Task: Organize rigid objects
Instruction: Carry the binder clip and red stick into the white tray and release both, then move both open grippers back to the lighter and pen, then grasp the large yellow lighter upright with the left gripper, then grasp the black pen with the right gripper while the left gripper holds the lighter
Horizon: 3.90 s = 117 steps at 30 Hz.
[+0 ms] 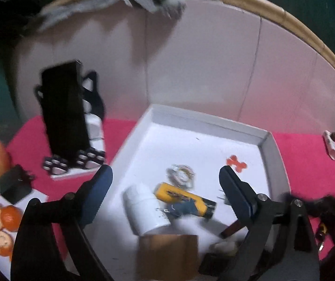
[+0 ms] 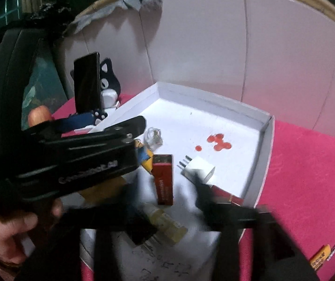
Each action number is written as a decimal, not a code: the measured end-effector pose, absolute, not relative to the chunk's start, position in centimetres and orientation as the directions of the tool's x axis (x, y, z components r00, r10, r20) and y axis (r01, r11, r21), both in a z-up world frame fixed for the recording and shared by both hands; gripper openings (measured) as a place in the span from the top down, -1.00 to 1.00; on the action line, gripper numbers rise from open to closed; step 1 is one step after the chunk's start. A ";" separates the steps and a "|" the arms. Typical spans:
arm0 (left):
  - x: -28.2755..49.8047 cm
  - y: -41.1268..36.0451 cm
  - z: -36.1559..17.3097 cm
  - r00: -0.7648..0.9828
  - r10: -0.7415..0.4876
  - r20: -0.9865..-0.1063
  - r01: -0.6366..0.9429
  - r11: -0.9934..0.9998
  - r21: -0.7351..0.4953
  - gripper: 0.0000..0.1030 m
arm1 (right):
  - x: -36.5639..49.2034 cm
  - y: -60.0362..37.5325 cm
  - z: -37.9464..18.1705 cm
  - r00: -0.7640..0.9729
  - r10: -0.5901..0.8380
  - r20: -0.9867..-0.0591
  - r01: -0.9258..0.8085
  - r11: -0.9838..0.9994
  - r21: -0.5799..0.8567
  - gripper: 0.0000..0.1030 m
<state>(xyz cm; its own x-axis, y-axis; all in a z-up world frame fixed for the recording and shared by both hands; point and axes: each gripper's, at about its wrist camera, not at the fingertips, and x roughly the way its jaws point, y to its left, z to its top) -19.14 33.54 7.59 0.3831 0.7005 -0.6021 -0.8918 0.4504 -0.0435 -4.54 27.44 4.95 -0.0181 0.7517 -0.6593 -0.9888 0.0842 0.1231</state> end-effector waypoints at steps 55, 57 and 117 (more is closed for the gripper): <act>1.8 16.4 3.1 0.500 0.380 -0.778 -0.469 0.874 0.125 -1.00 | 18.4 1.5 0.0 0.236 0.803 -0.548 -0.621 0.558 0.550 -1.00; 2.4 16.1 2.6 0.492 0.378 -0.785 -0.453 0.881 0.140 -0.99 | 18.5 1.4 0.0 0.233 0.807 -0.543 -0.619 0.553 0.557 -1.00; -8.6 12.9 7.2 0.692 0.331 -0.642 -0.498 0.862 -0.093 0.55 | 16.4 4.4 0.6 0.326 0.668 -0.669 -0.658 0.668 0.348 -1.00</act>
<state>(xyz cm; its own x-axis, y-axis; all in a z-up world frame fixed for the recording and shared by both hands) -8.58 12.94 7.20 0.6915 0.3307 -0.6422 -0.4984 0.8620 -0.0929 16.44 4.35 0.60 0.3258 0.6683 -0.6687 -0.6576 0.6684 0.3476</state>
